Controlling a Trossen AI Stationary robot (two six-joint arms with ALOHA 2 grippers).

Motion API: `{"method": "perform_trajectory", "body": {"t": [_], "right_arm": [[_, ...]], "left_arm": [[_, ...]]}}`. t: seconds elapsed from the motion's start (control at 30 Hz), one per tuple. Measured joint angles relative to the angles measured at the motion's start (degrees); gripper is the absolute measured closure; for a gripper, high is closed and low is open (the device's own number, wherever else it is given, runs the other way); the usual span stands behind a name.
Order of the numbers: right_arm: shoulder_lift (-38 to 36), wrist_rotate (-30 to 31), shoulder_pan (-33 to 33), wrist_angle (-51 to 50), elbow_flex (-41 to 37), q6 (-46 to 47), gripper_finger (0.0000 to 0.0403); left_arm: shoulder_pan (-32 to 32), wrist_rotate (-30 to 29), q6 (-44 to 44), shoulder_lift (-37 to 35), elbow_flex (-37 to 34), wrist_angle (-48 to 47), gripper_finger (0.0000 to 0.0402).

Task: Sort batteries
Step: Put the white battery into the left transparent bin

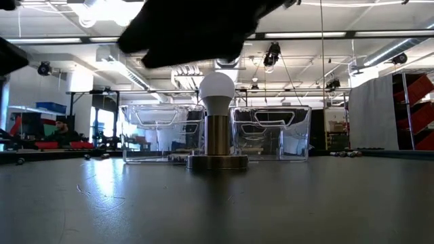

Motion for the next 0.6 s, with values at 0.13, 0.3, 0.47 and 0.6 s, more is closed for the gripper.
{"method": "perform_trajectory", "body": {"t": [0.13,0.3,0.47,0.6], "right_arm": [[6.70,-0.57,-0.34,0.18,6.72,-2.38,0.0184],[12.06,-3.14,-0.97,0.33,12.80,-1.90,0.0184],[13.52,-3.47,-1.11,0.54,14.42,-1.90,0.0184],[13.45,-3.45,-1.47,3.49,13.57,-1.72,0.0184]], "left_arm": [[-3.45,1.72,-6.20,-1.04,-0.38,-2.51,0.0223],[-7.42,2.78,-12.95,-1.20,-1.46,-2.99,0.0223],[-9.35,1.56,-15.08,-0.22,-2.22,0.36,0.0223],[-9.24,-0.84,-13.15,2.21,-2.48,5.59,0.0223]]}}
